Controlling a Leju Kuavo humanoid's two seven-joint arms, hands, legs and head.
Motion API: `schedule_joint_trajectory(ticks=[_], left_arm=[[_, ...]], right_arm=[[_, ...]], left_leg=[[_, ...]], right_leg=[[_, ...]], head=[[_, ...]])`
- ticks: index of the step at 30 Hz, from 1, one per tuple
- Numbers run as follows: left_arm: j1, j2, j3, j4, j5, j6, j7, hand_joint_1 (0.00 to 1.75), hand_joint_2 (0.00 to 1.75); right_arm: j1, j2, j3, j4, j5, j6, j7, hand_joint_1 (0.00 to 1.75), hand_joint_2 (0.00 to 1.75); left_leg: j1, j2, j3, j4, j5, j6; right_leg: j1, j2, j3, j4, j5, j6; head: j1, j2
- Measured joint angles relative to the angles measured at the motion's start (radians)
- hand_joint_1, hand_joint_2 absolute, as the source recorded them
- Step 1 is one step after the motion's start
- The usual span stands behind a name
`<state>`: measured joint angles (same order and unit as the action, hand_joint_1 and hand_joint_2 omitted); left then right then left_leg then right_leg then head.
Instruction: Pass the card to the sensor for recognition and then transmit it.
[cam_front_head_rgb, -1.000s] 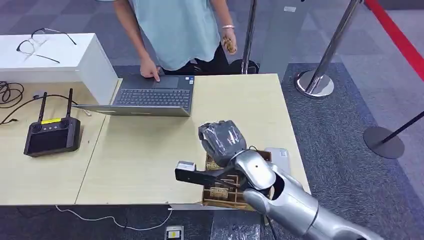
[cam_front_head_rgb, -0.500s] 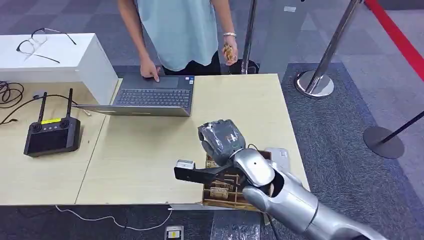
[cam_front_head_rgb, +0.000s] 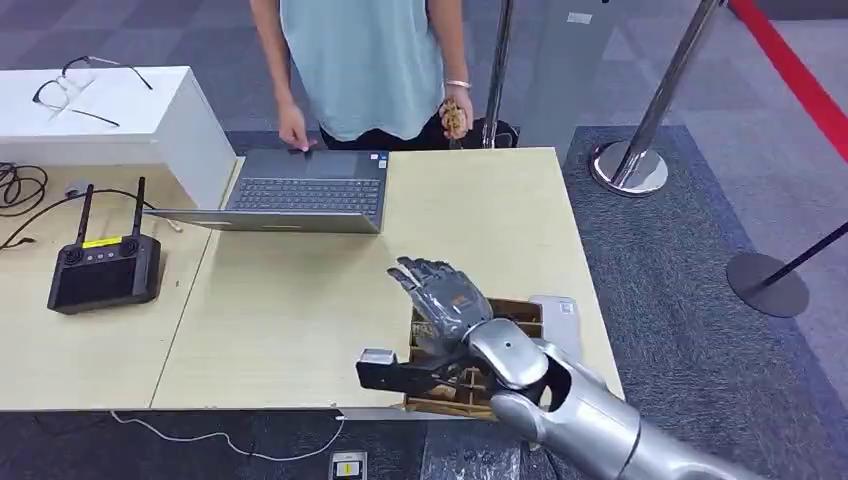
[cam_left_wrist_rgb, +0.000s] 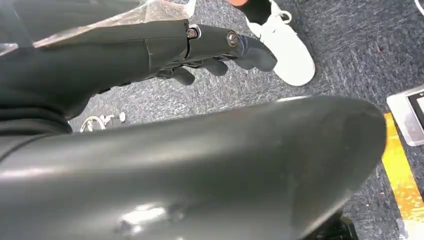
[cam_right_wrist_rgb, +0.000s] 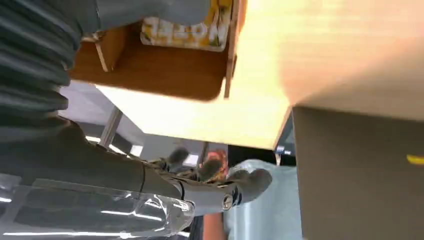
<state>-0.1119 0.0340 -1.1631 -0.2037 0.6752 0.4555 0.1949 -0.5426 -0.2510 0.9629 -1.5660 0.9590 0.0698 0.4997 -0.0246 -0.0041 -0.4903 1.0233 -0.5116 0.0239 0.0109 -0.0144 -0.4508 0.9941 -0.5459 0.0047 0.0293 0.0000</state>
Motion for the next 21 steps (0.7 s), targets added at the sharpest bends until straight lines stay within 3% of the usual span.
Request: schedule_joint_trajectory(ticks=[6,8,9,10,11,15,21], left_arm=[[0.001,-0.001,0.0,0.0,0.003,0.003,0.0,0.0,0.0],[0.001,-0.001,0.0,0.0,0.003,0.003,0.0,0.0,0.0],[0.001,-0.001,0.0,0.0,0.004,0.003,0.0,0.0,0.0],[0.001,-0.001,0.0,0.0,0.006,0.003,0.0,0.0,0.0],[0.001,-0.001,0.001,0.0,0.006,0.003,0.0,0.0,0.0],[0.001,-0.001,0.001,0.0,0.009,0.003,0.0,0.0,0.0],[0.002,-0.001,0.001,0.0,0.01,0.003,0.0,0.0,0.0]], right_arm=[[0.01,-0.014,0.003,-0.016,0.0,0.005,0.002,0.45,1.75],[0.013,-0.019,0.003,-0.026,0.0,0.007,0.005,0.87,1.75],[0.013,-0.022,0.003,-0.029,0.0,0.009,0.008,0.94,1.75],[0.014,-0.024,0.003,-0.034,0.0,0.011,0.012,1.36,1.75],[0.014,-0.027,0.002,-0.039,0.0,0.016,0.013,1.43,1.75],[0.015,-0.038,0.002,-0.059,0.0,0.029,0.022,1.38,1.75],[0.015,-0.056,0.001,-0.08,0.002,0.029,0.03,1.15,1.75]], left_leg=[[0.0,0.0,0.0,0.0,0.0,0.0],[0.0,0.0,0.0,0.0,0.0,0.0],[0.0,0.0,0.0,0.0,0.0,0.0],[0.0,0.0,0.0,0.0,0.0,0.0],[0.0,0.0,0.0,0.0,0.0,0.0],[0.0,0.0,0.0,0.0,0.0,0.0],[0.0,0.0,0.0,0.0,0.0,0.0]], right_leg=[[0.0,0.0,0.0,0.0,0.0,0.0],[0.0,0.0,0.0,0.0,0.0,0.0],[0.0,0.0,0.0,0.0,0.0,0.0],[0.0,0.0,0.0,0.0,0.0,0.0],[0.0,0.0,0.0,0.0,0.0,0.0],[0.0,0.0,0.0,0.0,0.0,0.0],[0.0,0.0,0.0,0.0,0.0,0.0]], head=[[0.0,0.0],[0.0,0.0],[0.0,0.0],[0.0,0.0],[0.0,0.0],[0.0,0.0],[0.0,0.0]])
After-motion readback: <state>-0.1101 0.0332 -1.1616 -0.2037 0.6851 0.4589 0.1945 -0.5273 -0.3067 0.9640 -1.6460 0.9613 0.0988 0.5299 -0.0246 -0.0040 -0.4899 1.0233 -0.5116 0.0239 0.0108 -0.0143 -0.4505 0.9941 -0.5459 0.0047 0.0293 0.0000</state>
